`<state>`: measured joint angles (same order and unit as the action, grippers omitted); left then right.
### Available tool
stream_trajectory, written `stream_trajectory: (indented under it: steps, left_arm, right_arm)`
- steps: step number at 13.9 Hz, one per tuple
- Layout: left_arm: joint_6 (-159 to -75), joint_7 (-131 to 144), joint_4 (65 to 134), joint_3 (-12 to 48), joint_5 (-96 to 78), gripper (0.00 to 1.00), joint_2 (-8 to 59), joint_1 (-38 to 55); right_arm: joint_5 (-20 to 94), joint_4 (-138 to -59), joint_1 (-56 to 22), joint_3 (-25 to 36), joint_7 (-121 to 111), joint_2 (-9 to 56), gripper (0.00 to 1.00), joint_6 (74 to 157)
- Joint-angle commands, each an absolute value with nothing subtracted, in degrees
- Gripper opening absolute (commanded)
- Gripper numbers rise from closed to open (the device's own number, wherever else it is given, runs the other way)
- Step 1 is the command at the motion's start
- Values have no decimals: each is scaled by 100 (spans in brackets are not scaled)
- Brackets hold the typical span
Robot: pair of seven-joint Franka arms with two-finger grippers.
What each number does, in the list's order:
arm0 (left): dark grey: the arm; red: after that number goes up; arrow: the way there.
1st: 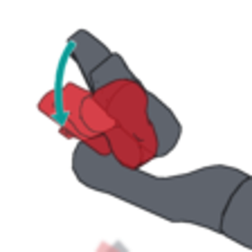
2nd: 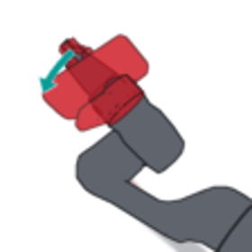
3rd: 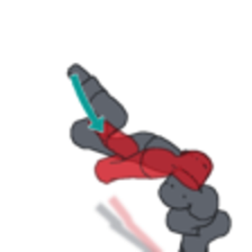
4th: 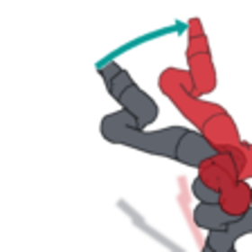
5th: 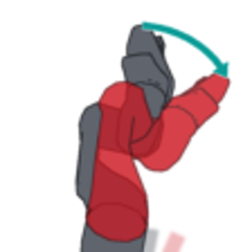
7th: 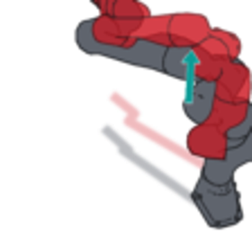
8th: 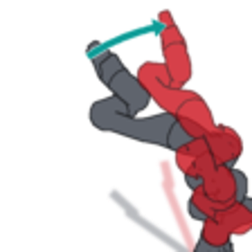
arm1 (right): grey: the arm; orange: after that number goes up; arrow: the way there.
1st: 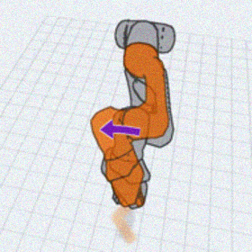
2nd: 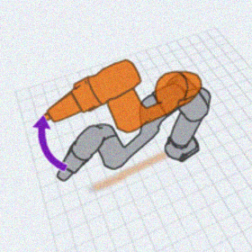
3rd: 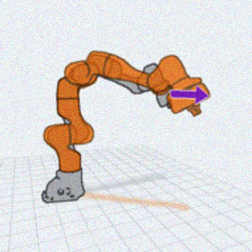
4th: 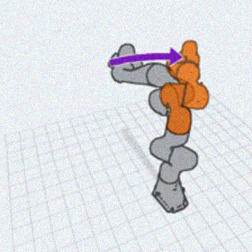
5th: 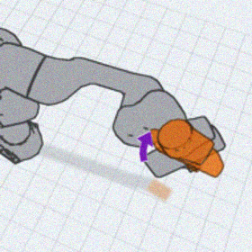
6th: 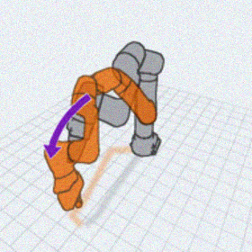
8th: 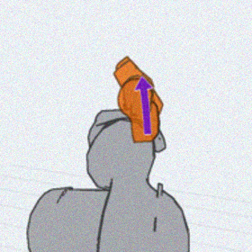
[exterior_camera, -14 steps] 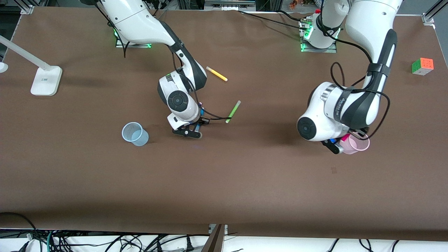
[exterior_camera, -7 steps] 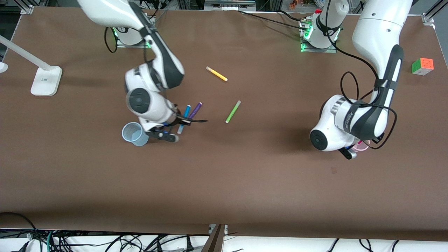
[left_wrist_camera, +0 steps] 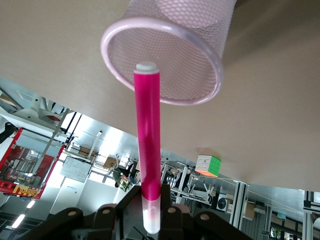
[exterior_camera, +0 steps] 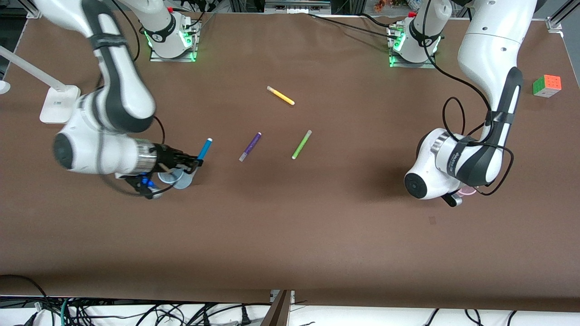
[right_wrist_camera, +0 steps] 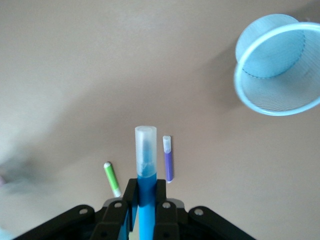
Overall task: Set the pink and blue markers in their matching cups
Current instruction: 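Drop the pink marker into the pink cup while the right gripper drops blue marker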
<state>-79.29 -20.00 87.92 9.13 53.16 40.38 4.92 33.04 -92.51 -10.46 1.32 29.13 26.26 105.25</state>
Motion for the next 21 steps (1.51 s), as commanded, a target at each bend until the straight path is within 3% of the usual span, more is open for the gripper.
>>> stream_trajectory:
  steps: [1, 3, 4, 5, 6, 12, 17, 19, 21]
  left_arm:
    - [-7972, -2153, 8701, 940, 5159, 0, 4122, 378]
    - [-7972, -2153, 8701, 940, 5150, 0, 4122, 387]
    - [-7972, -2145, 8701, 940, 5150, 11, 4122, 387]
    - [-7963, -2066, 8701, 940, 5150, 49, 4122, 395]
    - [-7954, -2031, 8692, 940, 5150, 99, 4131, 448]
    - [-7954, -1688, 8631, 958, 5124, 100, 4078, 431]
    - [-7937, -653, 8622, 932, 3668, 100, 3517, 343]
    - [-7937, 128, 8640, 932, 3080, 100, 3245, 247]
    - [-7971, 805, 8692, 932, 2350, 100, 2954, 202]
  right_arm:
    - [4014, -9167, -442, 35, 2629, 2908, 0, 10022]
    - [4393, -9167, -89, 35, 2313, 3093, 0, 9704]
    - [4412, -9167, 17, 35, 2164, 3146, 0, 9599]
    - [4430, -9167, 105, 35, 2084, 3233, 0, 9485]
    - [4464, -9167, 192, 35, 2013, 3339, 0, 9344]
    - [4500, -9167, 562, 35, 1855, 3805, 0, 8859]
    - [4658, -9150, 712, 35, 1582, 4051, 0, 8868]
    - [4649, -9018, 712, 35, 1564, 4096, 48, 8859]
    - [4658, -8860, 712, 35, 1582, 4096, 60, 8781]
